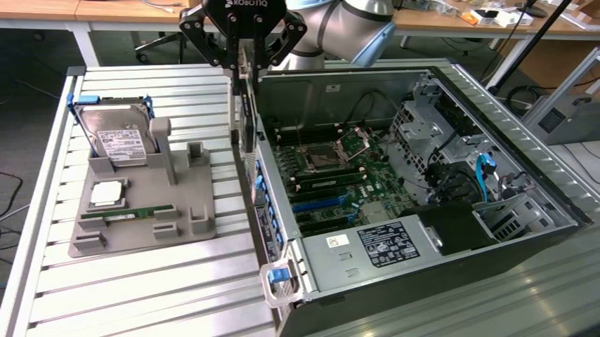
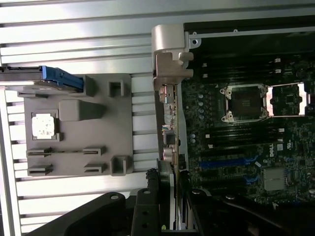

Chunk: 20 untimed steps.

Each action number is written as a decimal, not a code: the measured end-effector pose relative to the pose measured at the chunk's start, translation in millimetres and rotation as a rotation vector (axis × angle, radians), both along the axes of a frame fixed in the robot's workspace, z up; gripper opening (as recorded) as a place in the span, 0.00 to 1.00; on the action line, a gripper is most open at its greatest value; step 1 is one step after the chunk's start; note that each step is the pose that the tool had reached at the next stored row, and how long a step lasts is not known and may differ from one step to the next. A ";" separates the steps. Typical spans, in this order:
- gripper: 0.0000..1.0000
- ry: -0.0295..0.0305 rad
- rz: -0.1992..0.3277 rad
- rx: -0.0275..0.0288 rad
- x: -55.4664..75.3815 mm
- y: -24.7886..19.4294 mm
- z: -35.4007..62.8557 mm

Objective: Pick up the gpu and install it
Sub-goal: 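Pick up the gpu and move the gpu toward the slot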

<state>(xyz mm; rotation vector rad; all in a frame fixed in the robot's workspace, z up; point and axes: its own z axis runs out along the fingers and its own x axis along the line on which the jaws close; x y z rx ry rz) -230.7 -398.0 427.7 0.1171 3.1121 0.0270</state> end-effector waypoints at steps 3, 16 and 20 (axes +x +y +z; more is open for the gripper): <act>0.27 0.0000 0.000 0.0000 2.0 0.0 -0.1; 0.27 0.0000 0.000 -0.0009 9.9 0.0 -0.1; 0.27 0.0000 0.000 -0.0013 12.3 0.0 -0.1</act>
